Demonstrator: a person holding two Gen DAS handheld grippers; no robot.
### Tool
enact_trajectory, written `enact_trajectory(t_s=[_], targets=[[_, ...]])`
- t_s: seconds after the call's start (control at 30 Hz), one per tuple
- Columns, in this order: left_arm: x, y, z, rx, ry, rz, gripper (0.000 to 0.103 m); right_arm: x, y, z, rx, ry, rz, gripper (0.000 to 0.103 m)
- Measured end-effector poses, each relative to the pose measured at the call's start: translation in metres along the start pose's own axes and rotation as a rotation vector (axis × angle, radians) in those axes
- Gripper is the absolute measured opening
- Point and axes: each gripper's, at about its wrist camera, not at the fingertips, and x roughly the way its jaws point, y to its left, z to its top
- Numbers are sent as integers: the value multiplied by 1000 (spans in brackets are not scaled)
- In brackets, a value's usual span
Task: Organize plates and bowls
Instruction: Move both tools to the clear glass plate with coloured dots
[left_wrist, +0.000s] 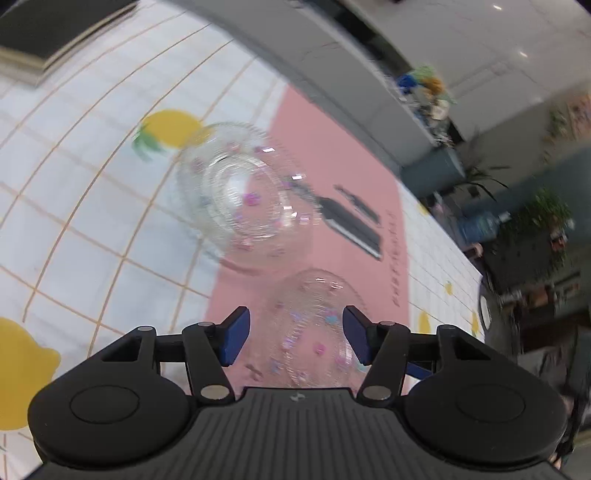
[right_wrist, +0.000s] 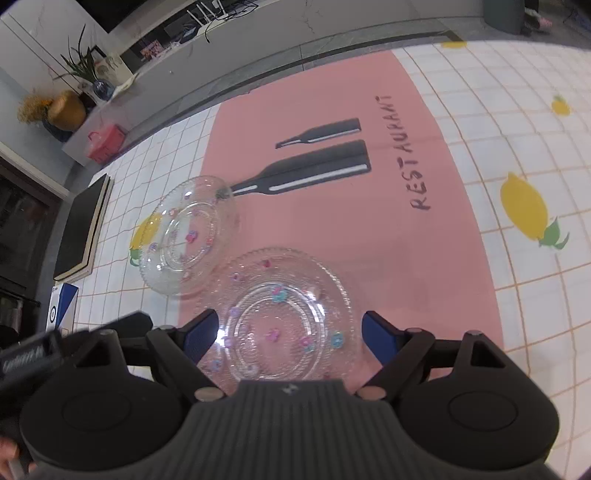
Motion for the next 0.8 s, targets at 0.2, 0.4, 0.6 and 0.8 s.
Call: enact_trajectory(t_s=[0.2, 0.4, 0.6, 0.8], targets=[[15, 14, 2, -24, 37, 23, 66, 17, -23, 3, 33, 44, 88, 83], [21, 14, 0, 40, 48, -15, 66, 30, -38, 4, 54, 72, 142, 76], [27, 7, -6, 73, 30, -17, 66, 33, -48, 5, 80, 59, 215, 76], [32, 11, -8, 28, 32, -74, 61, 39, -59, 4, 160, 65, 308, 69]])
